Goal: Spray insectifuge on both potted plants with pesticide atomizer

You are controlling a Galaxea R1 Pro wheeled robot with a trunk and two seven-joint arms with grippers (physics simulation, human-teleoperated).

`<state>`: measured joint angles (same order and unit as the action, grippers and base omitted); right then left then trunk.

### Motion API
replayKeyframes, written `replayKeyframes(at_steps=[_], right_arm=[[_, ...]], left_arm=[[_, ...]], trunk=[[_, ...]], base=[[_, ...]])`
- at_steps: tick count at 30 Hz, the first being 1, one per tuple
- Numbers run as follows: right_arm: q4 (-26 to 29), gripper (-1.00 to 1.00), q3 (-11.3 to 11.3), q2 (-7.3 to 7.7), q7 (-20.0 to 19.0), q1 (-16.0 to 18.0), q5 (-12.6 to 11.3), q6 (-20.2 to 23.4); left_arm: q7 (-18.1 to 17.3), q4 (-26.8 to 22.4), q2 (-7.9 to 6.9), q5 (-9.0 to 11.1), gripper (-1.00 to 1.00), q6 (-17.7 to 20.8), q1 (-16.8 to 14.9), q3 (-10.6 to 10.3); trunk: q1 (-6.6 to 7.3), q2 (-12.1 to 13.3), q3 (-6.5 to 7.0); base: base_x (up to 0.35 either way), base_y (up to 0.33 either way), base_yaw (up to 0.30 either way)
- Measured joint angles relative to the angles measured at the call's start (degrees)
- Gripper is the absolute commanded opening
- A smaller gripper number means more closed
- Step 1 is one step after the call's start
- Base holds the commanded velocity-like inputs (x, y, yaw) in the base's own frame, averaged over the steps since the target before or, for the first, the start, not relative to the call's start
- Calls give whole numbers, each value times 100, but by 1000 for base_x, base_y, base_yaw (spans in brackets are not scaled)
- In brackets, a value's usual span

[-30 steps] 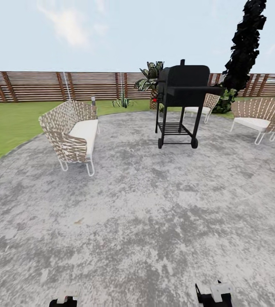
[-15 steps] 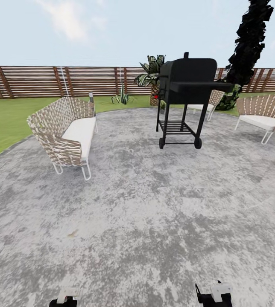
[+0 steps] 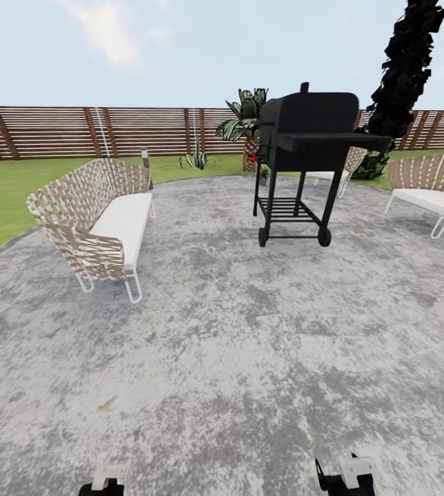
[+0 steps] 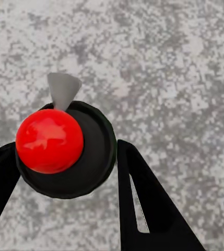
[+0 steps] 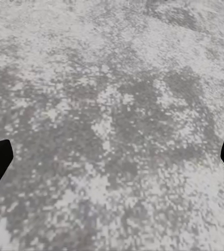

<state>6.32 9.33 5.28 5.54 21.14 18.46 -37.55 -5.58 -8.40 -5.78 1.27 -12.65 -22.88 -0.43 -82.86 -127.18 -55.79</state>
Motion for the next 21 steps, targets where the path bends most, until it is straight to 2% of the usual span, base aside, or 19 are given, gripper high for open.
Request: replayKeyframes(at_steps=[21], right_arm=[[-1,100,-2,0,0,0,0,0]], left_arm=[[0,0,0,0,-100,0,3,-3]], trunk=[[0,0,0]], base=[[339,0,0]])
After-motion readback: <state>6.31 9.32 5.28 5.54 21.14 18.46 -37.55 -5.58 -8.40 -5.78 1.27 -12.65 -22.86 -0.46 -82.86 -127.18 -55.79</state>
